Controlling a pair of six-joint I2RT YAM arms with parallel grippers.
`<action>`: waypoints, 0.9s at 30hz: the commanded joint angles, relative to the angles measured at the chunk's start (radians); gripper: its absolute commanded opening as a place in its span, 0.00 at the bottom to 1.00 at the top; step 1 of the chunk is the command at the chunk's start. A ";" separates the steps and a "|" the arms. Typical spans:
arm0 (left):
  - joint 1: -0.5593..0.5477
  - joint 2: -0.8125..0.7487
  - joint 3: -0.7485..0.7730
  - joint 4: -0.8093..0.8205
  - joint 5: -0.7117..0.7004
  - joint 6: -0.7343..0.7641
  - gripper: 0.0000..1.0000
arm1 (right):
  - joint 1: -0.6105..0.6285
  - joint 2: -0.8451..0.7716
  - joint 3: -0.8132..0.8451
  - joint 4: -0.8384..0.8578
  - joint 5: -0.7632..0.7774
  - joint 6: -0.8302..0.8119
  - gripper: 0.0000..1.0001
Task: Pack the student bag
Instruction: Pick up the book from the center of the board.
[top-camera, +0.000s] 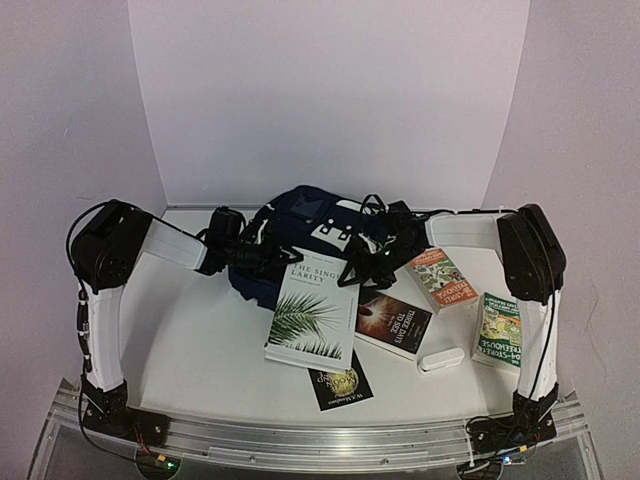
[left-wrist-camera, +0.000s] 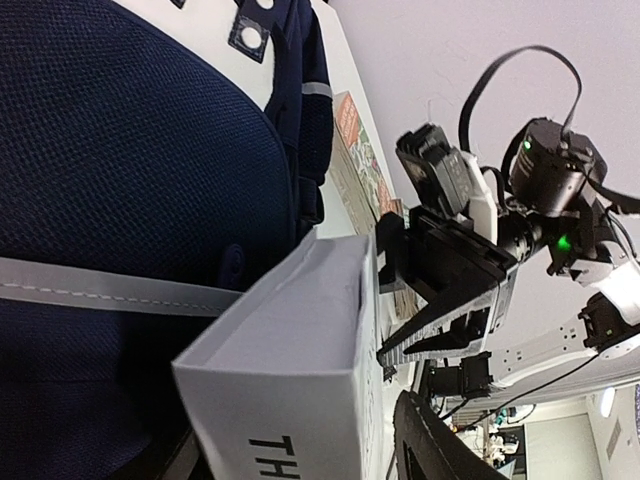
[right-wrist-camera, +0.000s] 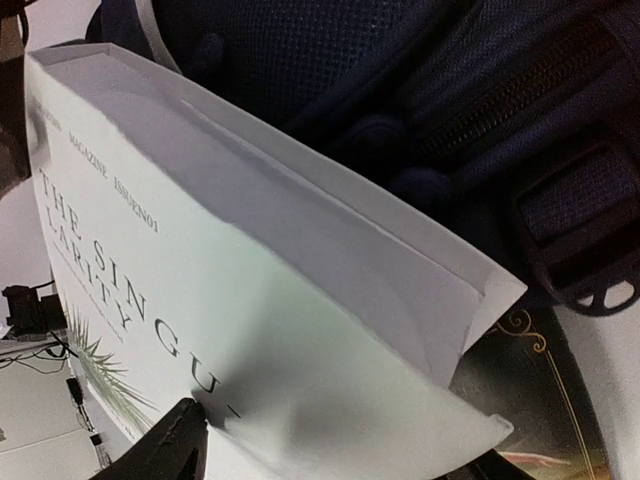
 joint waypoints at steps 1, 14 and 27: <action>-0.023 -0.008 0.015 0.027 0.047 -0.006 0.58 | 0.002 0.032 0.088 0.069 -0.019 0.035 0.67; -0.006 -0.256 -0.037 -0.012 -0.043 -0.018 0.28 | -0.032 -0.091 0.201 0.068 -0.015 0.067 0.82; 0.083 -0.583 -0.035 0.081 -0.367 -0.102 0.26 | -0.113 -0.395 -0.004 0.296 -0.178 0.237 0.98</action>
